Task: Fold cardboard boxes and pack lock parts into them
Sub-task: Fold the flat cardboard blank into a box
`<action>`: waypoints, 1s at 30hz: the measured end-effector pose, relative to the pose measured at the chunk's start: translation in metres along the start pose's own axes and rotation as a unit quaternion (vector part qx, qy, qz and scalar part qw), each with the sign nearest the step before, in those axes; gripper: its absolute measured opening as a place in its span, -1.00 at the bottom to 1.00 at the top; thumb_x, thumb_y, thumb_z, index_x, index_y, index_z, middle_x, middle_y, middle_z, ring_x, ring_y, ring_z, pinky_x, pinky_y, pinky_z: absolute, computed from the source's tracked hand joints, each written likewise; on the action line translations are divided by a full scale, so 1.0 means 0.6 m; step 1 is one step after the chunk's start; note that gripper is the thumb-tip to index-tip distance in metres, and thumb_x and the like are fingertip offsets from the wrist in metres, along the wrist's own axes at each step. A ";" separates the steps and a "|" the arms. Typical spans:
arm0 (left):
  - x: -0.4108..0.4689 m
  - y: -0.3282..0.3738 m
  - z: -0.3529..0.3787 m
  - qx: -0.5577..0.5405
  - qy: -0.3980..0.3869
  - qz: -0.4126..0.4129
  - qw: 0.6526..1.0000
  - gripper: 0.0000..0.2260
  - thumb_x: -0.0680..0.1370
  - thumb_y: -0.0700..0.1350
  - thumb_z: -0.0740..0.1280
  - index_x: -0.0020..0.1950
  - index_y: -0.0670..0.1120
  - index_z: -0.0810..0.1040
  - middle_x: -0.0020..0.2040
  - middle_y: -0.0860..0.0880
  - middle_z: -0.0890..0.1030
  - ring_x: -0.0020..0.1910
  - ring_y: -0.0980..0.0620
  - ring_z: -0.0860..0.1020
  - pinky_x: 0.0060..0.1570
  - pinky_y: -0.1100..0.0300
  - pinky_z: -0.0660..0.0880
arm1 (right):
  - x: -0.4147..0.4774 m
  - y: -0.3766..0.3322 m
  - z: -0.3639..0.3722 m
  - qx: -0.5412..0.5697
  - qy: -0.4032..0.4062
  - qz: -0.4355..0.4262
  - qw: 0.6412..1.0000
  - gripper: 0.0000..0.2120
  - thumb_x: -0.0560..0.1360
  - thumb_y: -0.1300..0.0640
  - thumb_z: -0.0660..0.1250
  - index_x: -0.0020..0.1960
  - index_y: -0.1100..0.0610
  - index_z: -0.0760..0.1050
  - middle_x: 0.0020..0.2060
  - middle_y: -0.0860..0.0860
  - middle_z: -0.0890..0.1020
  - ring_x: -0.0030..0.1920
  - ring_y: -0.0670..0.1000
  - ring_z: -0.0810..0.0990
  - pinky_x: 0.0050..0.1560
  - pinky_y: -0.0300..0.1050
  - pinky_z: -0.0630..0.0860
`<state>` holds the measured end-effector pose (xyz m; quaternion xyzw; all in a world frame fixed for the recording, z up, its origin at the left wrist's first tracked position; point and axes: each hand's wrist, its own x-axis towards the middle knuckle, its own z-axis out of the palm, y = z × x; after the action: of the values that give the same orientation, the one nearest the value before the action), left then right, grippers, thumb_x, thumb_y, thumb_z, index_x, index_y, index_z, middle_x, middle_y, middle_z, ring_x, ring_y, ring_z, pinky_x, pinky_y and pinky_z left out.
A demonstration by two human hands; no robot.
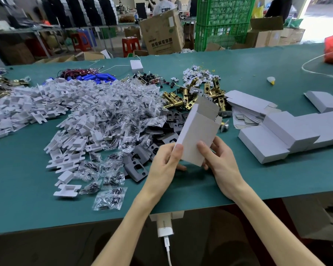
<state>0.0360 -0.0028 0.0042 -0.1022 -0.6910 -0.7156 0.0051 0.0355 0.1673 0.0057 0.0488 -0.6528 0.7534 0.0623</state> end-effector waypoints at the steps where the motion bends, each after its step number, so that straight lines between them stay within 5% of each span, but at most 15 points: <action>1: -0.001 0.000 -0.004 -0.005 0.015 0.004 1.000 -0.57 0.54 0.29 0.34 0.22 0.00 0.60 0.19 -0.06 0.66 0.15 0.00 0.66 0.09 0.08 0.63 | -0.001 -0.001 0.000 -0.011 -0.008 -0.009 1.000 -0.68 0.50 -0.06 0.48 0.21 -0.03 0.56 0.02 0.06 0.70 -0.14 0.00 0.64 -0.31 -0.23 0.50; 6: -0.001 -0.002 -0.012 -0.044 0.018 0.019 0.999 -0.61 0.51 0.09 0.50 0.28 0.00 0.60 0.18 -0.05 0.72 0.17 -0.01 0.67 0.10 0.16 0.60 | -0.001 -0.001 0.003 -0.076 -0.100 -0.015 0.992 -0.63 0.43 0.07 0.56 0.22 0.00 0.62 -0.05 0.12 0.68 -0.16 0.02 0.56 -0.03 0.00 0.57; 9: 0.003 0.000 -0.024 -0.026 -0.003 0.027 0.999 -0.64 0.51 -0.01 0.54 0.27 -0.02 0.62 0.16 -0.04 0.73 0.16 0.00 0.68 0.11 0.20 0.58 | 0.001 0.001 0.002 -0.098 -0.106 -0.004 0.989 -0.57 0.41 0.09 0.58 0.26 0.03 0.62 -0.06 0.06 0.67 -0.16 0.00 0.51 -0.01 -0.03 0.54; 14: 0.009 0.007 -0.055 -0.018 -0.086 0.008 0.996 -0.66 0.50 -0.19 0.51 0.27 -0.09 0.64 0.14 -0.03 0.74 0.13 0.08 0.69 0.08 0.27 0.58 | 0.000 -0.002 0.000 -0.038 -0.083 -0.004 0.996 -0.59 0.48 -0.07 0.49 0.24 0.11 0.60 0.08 0.15 0.68 -0.13 -0.09 0.55 -0.18 -0.32 0.48; 18: 0.008 -0.003 -0.055 0.005 -0.085 -0.004 0.996 -0.62 0.47 -0.26 0.53 0.27 -0.12 0.62 0.13 -0.04 0.74 0.12 0.07 0.69 0.08 0.23 0.60 | 0.004 -0.001 0.004 -0.009 -0.049 0.021 0.999 -0.61 0.58 -0.13 0.31 0.24 0.12 0.59 -0.07 0.01 0.66 -0.20 -0.08 0.49 -0.28 -0.21 0.39; 23: 0.007 -0.004 -0.058 -0.014 -0.090 -0.011 0.996 -0.61 0.45 -0.19 0.54 0.27 -0.07 0.62 0.14 0.00 0.74 0.16 0.07 0.69 0.10 0.25 0.59 | 0.031 -0.002 -0.006 0.060 -0.011 0.095 0.994 -0.77 0.62 0.15 0.37 0.26 0.13 0.57 0.22 0.35 0.55 -0.08 0.09 0.59 -0.10 -0.03 0.53; 25: 0.005 -0.003 -0.058 -0.021 -0.087 -0.015 0.996 -0.60 0.44 -0.17 0.54 0.27 -0.06 0.62 0.14 0.01 0.74 0.15 0.08 0.69 0.09 0.26 0.58 | 0.059 -0.006 -0.013 -0.009 -0.017 0.078 0.997 -0.77 0.60 0.24 0.38 0.25 0.13 0.57 0.22 0.27 0.58 -0.01 0.13 0.66 -0.09 -0.08 0.61; 27: 0.004 -0.003 -0.058 -0.022 -0.086 -0.017 0.996 -0.60 0.44 -0.16 0.54 0.27 -0.06 0.62 0.14 0.02 0.74 0.16 0.07 0.69 0.09 0.28 0.58 | 0.097 -0.010 -0.019 -0.199 -0.011 -0.004 0.980 -0.71 0.58 0.32 0.36 0.27 0.12 0.55 0.20 0.13 0.59 0.09 0.13 0.65 0.00 -0.04 0.64; 30: 0.003 0.000 -0.057 -0.021 -0.081 -0.020 0.996 -0.60 0.44 -0.14 0.55 0.27 -0.06 0.62 0.14 0.01 0.74 0.15 0.06 0.69 0.09 0.30 0.58 | 0.154 -0.012 -0.029 -0.505 -0.063 -0.098 0.855 -0.49 0.53 0.46 0.25 0.45 0.18 0.44 0.38 0.08 0.48 0.33 0.08 0.49 0.42 0.01 0.41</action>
<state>0.0294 -0.0365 0.0038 -0.1463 -0.6759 -0.7192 -0.0678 -0.0545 0.1881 0.0244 0.1216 -0.9379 0.3054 0.1107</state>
